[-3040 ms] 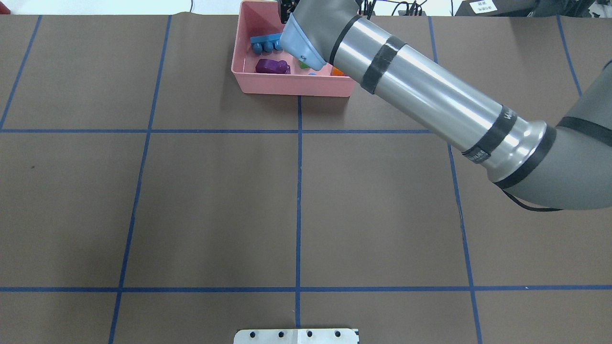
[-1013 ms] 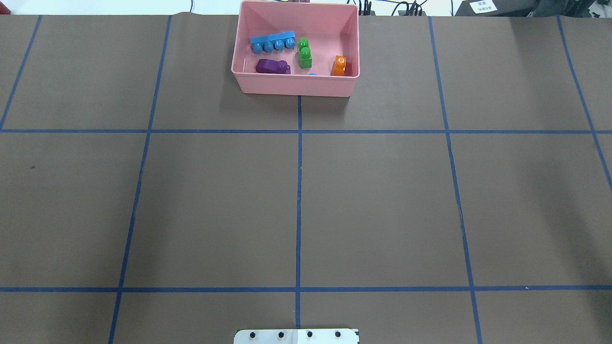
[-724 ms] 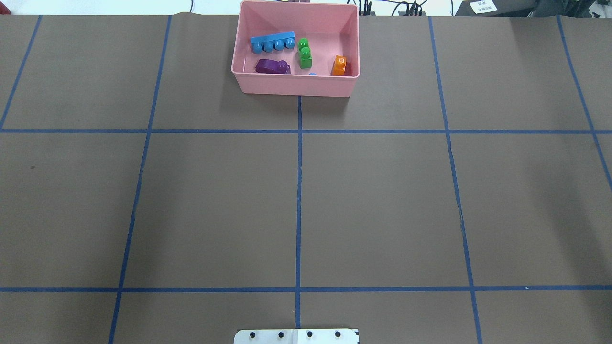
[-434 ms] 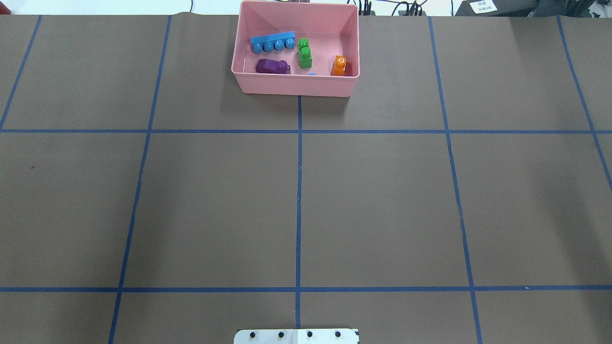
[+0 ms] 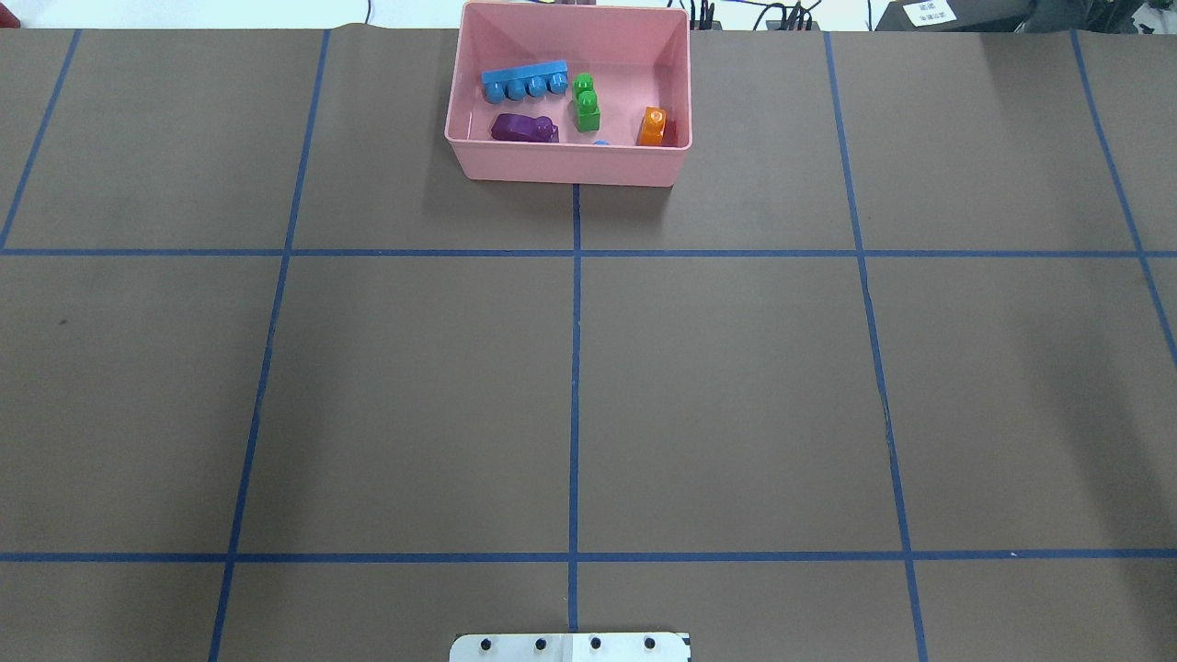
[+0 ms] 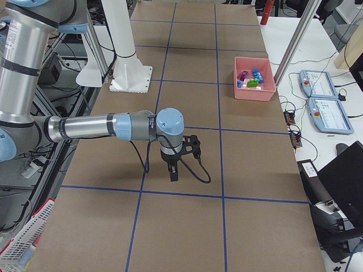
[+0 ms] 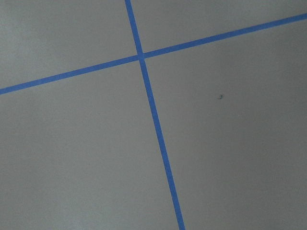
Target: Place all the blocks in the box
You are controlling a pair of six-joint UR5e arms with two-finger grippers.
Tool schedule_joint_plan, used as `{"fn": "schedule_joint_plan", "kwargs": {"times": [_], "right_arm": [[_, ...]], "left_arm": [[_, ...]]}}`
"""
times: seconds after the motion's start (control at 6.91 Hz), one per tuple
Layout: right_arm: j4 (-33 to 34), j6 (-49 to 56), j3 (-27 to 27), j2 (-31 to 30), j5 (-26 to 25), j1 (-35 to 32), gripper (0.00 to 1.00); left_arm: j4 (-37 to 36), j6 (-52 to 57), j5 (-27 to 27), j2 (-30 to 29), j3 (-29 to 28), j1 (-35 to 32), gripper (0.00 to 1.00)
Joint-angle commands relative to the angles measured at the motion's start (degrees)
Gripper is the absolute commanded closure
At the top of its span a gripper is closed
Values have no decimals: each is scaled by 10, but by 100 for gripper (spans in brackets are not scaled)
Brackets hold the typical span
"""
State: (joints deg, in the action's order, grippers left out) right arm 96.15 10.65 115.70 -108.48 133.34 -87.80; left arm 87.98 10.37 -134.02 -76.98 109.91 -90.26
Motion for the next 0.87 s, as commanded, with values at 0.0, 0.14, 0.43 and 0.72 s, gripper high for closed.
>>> {"fn": "schedule_joint_plan", "kwargs": {"times": [0.0, 0.14, 0.43, 0.72], "right_arm": [[0, 0, 0, 3, 1, 0, 0], [0, 0, 1, 4, 1, 0, 0], [-1, 0, 3, 7, 1, 0, 0], [-1, 0, 4, 11, 1, 0, 0]], "left_arm": [[0, -1, -1, 0, 4, 0, 0], [-1, -1, -1, 0, 4, 0, 0], [-1, -1, -2, 0, 0, 0, 0], [0, -1, -1, 0, 0, 0, 0]]}}
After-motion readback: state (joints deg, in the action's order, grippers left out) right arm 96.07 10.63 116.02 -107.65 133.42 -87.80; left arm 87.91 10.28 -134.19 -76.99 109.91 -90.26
